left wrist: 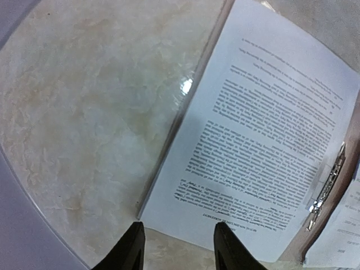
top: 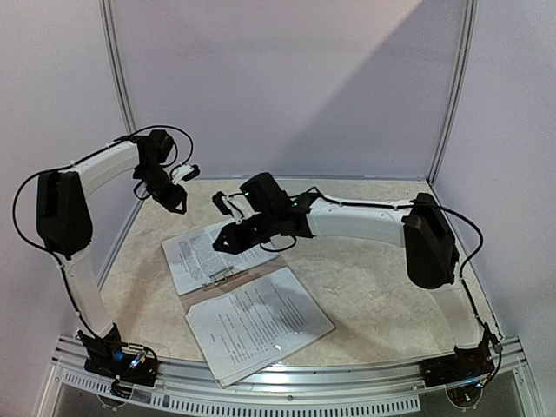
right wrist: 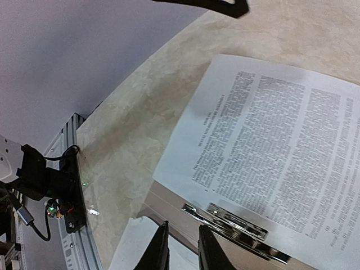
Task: Put the files into the folder
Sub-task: Close the spring clip on the folder with some files.
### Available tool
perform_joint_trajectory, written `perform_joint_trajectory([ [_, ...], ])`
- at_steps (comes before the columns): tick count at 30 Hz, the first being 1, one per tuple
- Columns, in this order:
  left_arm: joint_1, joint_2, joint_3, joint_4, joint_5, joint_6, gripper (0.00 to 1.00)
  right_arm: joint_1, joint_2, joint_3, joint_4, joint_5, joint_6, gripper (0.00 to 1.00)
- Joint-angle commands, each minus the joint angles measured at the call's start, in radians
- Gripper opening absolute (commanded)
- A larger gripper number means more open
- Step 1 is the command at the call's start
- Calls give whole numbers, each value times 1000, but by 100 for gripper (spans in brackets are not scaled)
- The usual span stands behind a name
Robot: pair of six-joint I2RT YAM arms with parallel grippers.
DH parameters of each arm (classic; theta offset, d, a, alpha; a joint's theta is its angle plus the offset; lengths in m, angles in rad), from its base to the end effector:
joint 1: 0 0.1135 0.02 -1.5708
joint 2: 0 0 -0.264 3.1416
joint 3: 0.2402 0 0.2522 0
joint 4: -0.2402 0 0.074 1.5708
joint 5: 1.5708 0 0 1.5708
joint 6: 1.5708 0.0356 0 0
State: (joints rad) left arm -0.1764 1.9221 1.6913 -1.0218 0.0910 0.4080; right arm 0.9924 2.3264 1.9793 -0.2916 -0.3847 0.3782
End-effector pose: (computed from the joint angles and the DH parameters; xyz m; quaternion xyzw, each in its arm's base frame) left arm 0.3905 -0.0729 0.2598 0.2910 0.9425 -0.0263 0.1624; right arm 0.2828 0.4575 0.2150 -0.3470 0.8099 0.4114 0.2334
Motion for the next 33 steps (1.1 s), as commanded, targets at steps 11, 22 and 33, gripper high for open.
perform_joint_trajectory([
  [11,4,-1,-74,-40,101,-33,46,22,193,73,14,23,22,16],
  [22,-2,-8,-61,-116,183,4,41,0,175,63,-79,92,10,13],
  [33,-190,-191,-379,-49,158,311,41,-18,78,10,-46,8,1,14],
])
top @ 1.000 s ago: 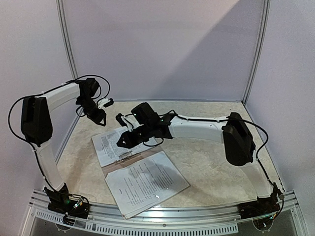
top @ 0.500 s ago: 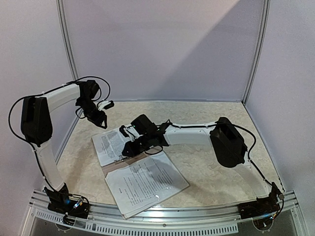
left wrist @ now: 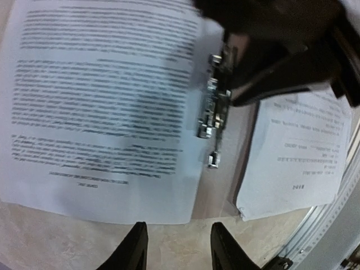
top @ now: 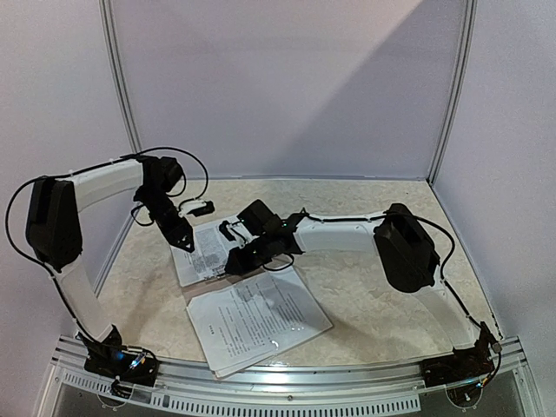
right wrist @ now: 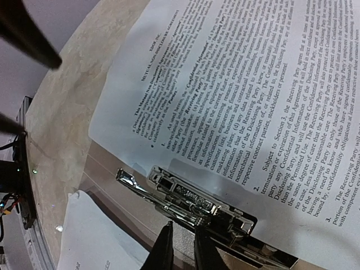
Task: Put the files into the folder
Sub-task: Close the spring clip on the folder with some files.
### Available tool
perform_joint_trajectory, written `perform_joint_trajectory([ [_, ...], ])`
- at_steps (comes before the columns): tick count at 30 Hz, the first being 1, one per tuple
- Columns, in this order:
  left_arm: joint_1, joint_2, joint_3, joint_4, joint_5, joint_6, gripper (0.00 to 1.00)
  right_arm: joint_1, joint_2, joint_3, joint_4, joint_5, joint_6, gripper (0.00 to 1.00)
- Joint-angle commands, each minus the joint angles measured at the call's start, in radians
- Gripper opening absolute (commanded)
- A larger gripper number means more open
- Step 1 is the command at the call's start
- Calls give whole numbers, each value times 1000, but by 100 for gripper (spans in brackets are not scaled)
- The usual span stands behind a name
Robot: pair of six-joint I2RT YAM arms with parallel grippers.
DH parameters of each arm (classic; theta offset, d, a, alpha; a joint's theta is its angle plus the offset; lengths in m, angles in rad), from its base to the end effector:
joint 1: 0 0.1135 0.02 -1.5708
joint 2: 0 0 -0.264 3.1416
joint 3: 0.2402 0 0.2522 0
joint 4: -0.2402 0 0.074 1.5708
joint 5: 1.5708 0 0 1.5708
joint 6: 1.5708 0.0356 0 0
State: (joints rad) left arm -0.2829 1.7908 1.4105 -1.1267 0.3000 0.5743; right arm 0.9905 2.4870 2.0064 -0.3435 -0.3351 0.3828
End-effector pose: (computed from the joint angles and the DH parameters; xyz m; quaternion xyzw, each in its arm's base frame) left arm 0.3180 -0.1034 0.2281 0.4151 0.8969 -0.1432 0.0529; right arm 0.2904 0.4643 0.1352 -0.3327 0.8578 0.3481 0.1797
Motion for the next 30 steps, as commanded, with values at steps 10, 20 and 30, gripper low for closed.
perform_joint_trajectory([
  [10,-203,5,-210,173,-176,253,37,-109,-275,-288,201,-84,157,16],
  [20,-223,39,-230,240,-165,194,21,-165,-426,-540,237,20,223,16],
  [30,-228,80,-225,212,-167,192,18,-210,-441,-612,255,35,240,16],
])
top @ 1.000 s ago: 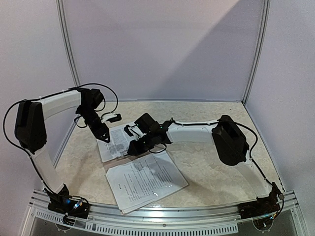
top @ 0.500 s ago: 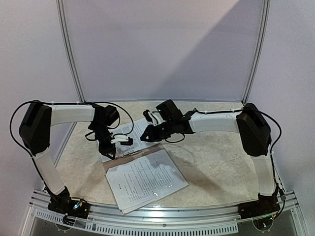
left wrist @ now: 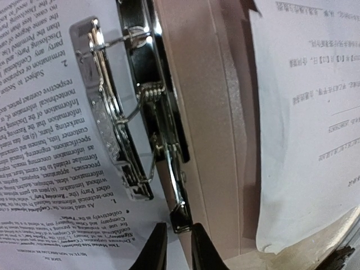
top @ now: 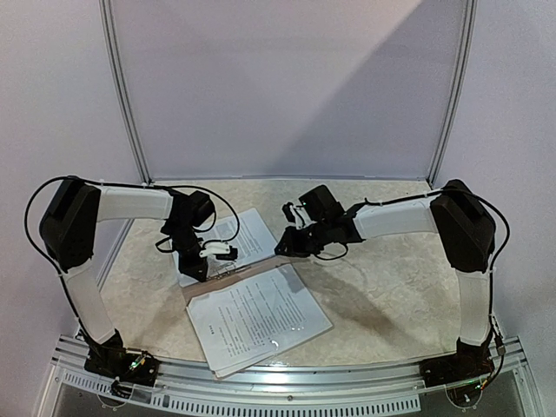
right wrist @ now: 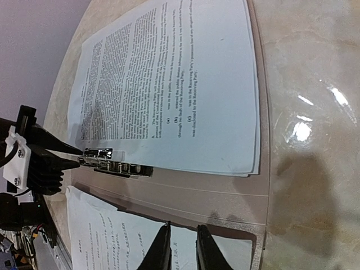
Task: Put the files into the folder
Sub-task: Close the spring clip on the folder with some files.
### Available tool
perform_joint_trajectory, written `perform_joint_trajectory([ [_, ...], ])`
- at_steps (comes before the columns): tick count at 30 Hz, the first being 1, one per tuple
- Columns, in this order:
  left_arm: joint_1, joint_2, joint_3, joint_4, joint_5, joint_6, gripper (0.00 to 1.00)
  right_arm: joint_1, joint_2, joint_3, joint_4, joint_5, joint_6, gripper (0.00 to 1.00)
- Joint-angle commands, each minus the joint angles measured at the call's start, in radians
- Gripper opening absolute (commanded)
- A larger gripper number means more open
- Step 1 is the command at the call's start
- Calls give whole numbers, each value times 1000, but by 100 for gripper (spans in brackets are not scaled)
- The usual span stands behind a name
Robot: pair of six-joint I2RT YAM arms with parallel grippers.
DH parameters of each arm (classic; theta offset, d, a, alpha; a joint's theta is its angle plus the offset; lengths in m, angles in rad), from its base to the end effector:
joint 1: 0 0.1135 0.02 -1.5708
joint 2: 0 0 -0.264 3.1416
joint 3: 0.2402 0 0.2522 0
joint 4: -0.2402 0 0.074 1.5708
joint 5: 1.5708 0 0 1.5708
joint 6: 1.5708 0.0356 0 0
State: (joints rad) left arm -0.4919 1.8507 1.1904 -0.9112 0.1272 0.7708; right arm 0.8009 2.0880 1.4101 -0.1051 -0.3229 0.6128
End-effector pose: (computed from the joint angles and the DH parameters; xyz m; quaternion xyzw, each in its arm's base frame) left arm 0.2827 -0.1566 0.1551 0.5890 0.8056 -0.0630 0.0085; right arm 0.3088 0.3348 0.1601 -0.1470 0.9016 0.3589 0.1916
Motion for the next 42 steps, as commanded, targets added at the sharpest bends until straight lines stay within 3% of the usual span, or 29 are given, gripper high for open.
perform_joint_trajectory([
  [1,-19,21,-3,-5,3,-6,17,-24,-41,-22,17,28,11,16],
  [12,-25,27,45,-44,35,-47,5,-47,0,-70,24,39,34,16],
  [42,-96,61,247,-77,57,-134,5,-54,86,-75,36,32,53,17],
])
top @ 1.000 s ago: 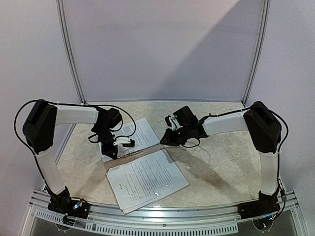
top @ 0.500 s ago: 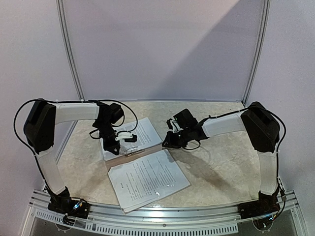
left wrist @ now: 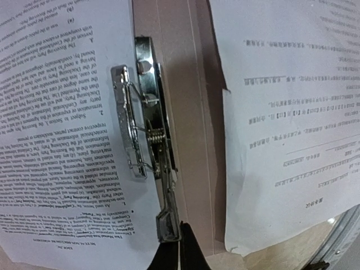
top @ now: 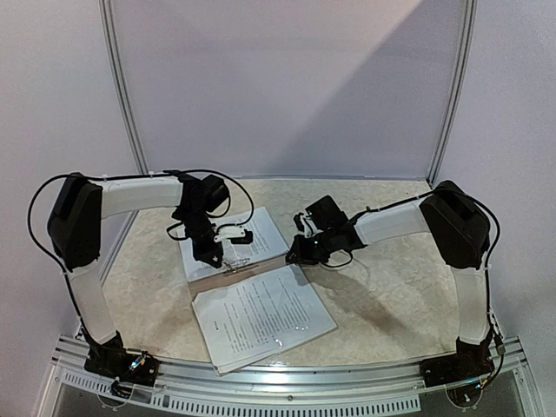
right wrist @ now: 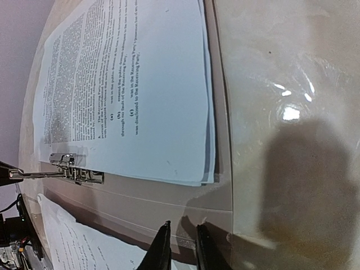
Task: Put the files into the folder
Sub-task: Close the spring clip on the folder with some files.
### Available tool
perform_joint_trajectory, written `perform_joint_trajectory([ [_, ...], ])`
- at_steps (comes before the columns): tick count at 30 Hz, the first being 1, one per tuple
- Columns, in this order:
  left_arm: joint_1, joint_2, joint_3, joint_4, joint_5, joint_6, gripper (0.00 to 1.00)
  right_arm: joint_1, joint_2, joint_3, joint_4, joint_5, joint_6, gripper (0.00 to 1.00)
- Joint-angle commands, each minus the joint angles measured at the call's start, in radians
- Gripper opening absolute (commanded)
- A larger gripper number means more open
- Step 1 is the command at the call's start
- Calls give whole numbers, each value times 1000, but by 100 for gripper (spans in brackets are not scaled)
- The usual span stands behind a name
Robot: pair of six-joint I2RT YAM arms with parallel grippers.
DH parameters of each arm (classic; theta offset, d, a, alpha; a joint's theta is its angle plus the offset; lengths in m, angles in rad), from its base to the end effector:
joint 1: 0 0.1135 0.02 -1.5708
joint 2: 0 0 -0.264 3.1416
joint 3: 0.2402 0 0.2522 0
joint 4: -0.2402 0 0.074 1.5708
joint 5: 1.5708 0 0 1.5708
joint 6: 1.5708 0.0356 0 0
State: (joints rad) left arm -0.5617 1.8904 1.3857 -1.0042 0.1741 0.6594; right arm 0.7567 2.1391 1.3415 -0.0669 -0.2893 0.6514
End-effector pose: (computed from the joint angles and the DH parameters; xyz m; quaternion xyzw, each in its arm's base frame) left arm 0.2956 -0.1933 0.1893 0.5731 0.8143 -0.0853 0.0350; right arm 0.3175 0.3138 0.1203 -0.0986 0.9246 0.3246 0.1733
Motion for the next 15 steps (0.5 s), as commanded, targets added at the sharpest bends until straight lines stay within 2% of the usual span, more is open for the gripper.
perform_joint_trajectory([
  [1,-28,26,62,16,10,-24,5,-10,35,-7,-1,-2,14,17],
  [15,-74,118,200,13,30,-54,6,-11,25,3,5,-22,22,17],
])
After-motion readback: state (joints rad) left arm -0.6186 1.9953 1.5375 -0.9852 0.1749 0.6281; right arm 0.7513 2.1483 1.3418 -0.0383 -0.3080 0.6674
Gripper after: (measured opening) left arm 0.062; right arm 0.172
